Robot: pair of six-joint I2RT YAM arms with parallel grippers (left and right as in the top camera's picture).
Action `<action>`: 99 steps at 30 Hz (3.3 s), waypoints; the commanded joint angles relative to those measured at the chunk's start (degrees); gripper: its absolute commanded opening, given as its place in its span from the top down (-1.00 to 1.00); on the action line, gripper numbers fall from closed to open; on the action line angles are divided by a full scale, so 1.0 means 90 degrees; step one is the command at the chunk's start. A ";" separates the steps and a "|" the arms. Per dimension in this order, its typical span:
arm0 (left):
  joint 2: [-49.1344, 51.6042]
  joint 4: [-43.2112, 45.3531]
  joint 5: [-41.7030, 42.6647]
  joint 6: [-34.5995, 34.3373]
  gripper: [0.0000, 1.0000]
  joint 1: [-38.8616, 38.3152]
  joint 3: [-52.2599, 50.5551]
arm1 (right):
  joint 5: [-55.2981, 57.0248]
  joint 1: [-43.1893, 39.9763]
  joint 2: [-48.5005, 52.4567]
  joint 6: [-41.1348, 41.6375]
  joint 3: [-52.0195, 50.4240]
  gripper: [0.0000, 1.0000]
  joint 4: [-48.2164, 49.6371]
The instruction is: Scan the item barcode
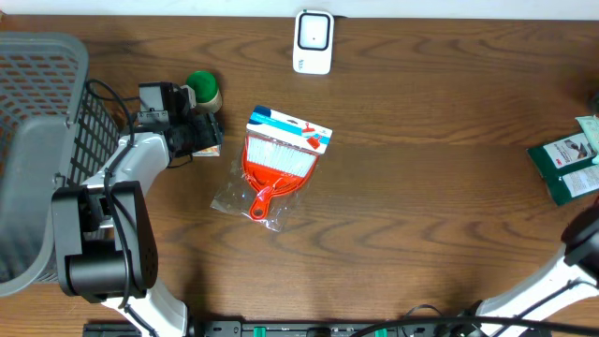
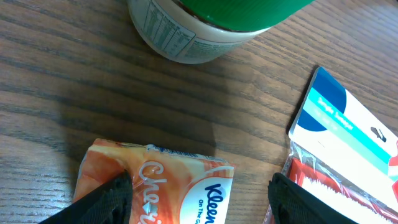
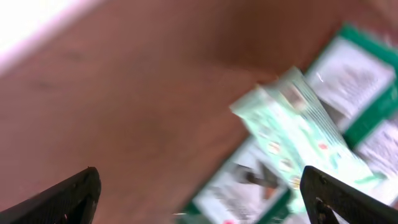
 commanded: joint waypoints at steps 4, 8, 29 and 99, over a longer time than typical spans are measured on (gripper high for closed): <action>0.0270 -0.0202 -0.0245 0.0036 -0.36 0.0034 -0.0134 | -0.2883 -0.0032 -0.0942 0.0391 0.0034 -0.98 0.0034; 0.0049 -0.0209 -0.0245 0.0192 -0.36 0.0034 -0.0134 | -0.4082 -0.0017 -0.1003 0.0716 0.0034 -0.98 -0.0112; -0.5000 -0.1642 -0.1909 0.0937 -0.36 0.0015 -0.0141 | -0.2188 0.2042 -0.1836 -0.1350 0.0029 -0.98 -0.2759; -0.4796 -0.3398 -0.2064 0.0578 -0.37 0.0015 -0.0141 | -0.0036 0.8592 -0.1768 0.6535 -0.6834 -0.99 0.5042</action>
